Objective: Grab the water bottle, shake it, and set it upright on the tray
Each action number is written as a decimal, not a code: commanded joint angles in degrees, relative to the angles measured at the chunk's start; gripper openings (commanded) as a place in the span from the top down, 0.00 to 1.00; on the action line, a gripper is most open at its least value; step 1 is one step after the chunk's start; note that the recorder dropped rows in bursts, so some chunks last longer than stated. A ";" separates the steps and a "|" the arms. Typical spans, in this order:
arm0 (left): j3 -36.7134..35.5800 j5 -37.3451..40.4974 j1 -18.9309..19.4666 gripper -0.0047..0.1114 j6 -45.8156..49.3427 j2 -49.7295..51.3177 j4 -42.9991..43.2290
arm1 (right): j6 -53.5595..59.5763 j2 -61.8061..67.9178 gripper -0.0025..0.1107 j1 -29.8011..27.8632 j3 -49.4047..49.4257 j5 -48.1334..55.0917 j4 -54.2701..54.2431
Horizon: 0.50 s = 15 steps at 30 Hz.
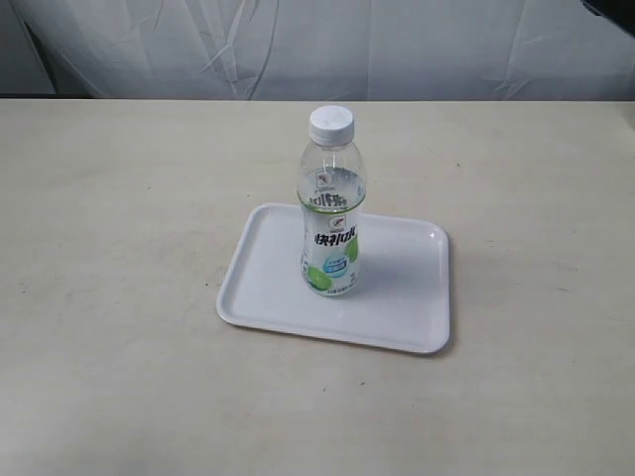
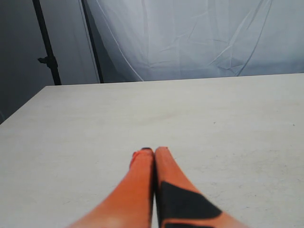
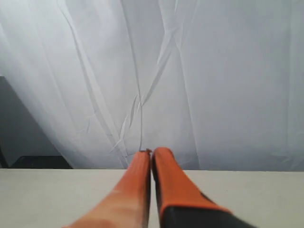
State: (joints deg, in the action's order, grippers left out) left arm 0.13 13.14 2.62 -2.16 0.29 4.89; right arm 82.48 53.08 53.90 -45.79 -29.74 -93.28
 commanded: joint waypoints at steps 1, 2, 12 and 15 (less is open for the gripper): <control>-0.13 -0.25 0.08 0.96 -0.36 -0.29 0.15 | 0.26 -0.33 0.93 -0.11 -0.23 -0.32 -0.34; -0.13 -0.25 0.08 0.96 -0.36 -0.29 0.15 | 0.26 -0.33 0.93 -0.11 -0.23 -0.32 -0.34; -0.13 -0.25 0.08 0.96 -0.36 -0.29 0.15 | 6.82 -1.83 0.93 -1.42 -0.23 -3.34 0.10; -0.13 -0.25 0.08 0.96 -0.36 -0.29 0.15 | 13.50 -5.54 0.93 -6.51 -0.23 -3.67 -6.67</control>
State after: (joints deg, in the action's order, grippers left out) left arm 0.13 13.14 2.62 -2.16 0.29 4.89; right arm 90.00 50.73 51.16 -45.79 -31.30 -96.19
